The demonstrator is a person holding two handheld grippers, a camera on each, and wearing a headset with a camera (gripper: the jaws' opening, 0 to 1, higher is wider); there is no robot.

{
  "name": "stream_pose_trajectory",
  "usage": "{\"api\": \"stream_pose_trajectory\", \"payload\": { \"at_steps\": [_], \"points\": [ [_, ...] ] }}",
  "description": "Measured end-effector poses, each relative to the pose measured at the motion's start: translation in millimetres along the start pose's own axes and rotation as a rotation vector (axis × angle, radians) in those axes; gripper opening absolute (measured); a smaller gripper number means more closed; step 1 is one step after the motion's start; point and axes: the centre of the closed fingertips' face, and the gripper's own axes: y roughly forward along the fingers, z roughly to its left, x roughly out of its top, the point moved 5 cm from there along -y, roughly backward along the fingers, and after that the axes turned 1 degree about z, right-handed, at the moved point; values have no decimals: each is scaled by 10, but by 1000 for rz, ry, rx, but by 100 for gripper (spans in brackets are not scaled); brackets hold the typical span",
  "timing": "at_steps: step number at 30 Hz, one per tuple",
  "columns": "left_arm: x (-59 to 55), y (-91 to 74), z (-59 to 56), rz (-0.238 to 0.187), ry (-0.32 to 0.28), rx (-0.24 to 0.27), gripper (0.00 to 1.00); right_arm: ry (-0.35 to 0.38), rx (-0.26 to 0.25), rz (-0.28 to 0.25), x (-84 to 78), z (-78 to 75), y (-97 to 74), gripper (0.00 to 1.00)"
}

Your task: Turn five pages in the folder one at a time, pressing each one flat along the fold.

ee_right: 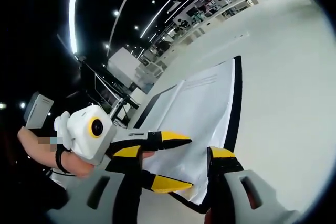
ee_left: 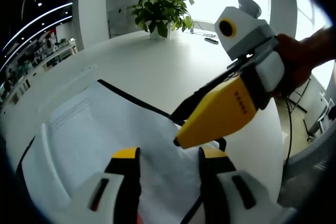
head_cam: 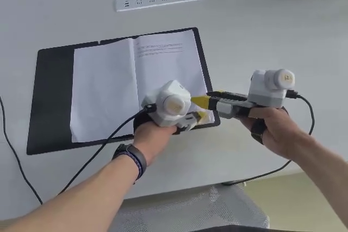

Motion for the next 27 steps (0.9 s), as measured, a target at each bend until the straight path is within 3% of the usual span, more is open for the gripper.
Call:
{"api": "stream_pose_trajectory", "payload": {
  "at_steps": [17, 22, 27],
  "points": [
    [2, -17, -10, 1, -22, -29, 47, 67, 45, 11, 11, -135, 36, 28],
    [1, -31, -19, 3, -28, -42, 48, 73, 49, 17, 6, -101, 65, 22],
    [3, -42, -33, 4, -40, -57, 50, 72, 33, 2, 26, -37, 75, 8]
  ]
}}
